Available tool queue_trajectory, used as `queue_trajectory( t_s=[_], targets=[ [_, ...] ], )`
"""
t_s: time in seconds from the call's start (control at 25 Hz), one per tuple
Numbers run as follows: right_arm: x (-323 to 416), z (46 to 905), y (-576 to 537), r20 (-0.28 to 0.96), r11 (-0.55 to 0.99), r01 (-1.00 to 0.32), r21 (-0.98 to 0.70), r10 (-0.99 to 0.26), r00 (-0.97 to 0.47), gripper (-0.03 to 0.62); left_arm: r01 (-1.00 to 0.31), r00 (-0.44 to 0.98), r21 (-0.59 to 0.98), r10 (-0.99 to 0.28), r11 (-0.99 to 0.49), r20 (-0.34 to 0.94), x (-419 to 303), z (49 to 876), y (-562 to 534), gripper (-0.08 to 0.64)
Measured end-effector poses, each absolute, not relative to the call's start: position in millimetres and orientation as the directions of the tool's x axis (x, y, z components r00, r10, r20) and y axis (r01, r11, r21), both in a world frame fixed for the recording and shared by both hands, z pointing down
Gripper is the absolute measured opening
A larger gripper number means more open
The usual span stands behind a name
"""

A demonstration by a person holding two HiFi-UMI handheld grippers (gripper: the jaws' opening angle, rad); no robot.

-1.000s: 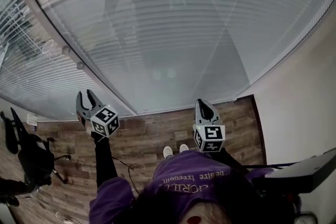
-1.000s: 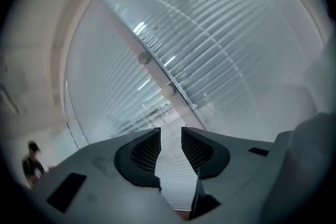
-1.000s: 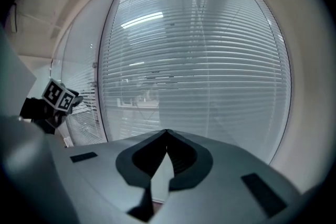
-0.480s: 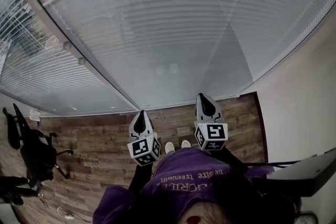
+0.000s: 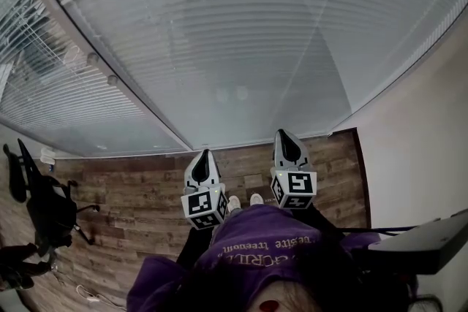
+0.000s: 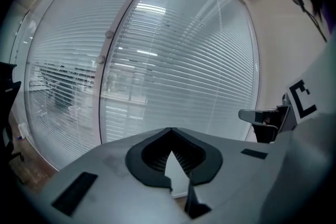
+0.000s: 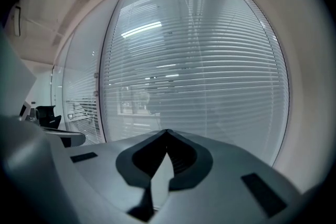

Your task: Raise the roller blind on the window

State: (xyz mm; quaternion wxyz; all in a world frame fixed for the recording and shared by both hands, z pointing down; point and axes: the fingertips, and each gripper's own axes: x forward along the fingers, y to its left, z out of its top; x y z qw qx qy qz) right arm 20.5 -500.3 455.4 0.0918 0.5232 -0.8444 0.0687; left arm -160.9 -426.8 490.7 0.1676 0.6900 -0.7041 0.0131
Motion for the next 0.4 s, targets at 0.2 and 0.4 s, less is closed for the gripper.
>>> queue_trajectory(
  t_s=[0.2, 0.4],
  targets=[
    [18.7, 453.4, -498.7, 0.237, 0.447, -0.894, -0.022, -0.867, -0.439, -0.003, -0.98, 0.006, 0.192, -0.962, 0.049, 0.274, -160.3, 489.0, -424.6, 0.0],
    [24.0, 452.8, -496.3, 0.237, 0.451, -0.892, -0.02, -0.865, -0.443, -0.003, -0.977, 0.022, 0.209, -0.951, 0.045, 0.307, -153.0, 498.1, -420.1, 0.0]
  ],
)
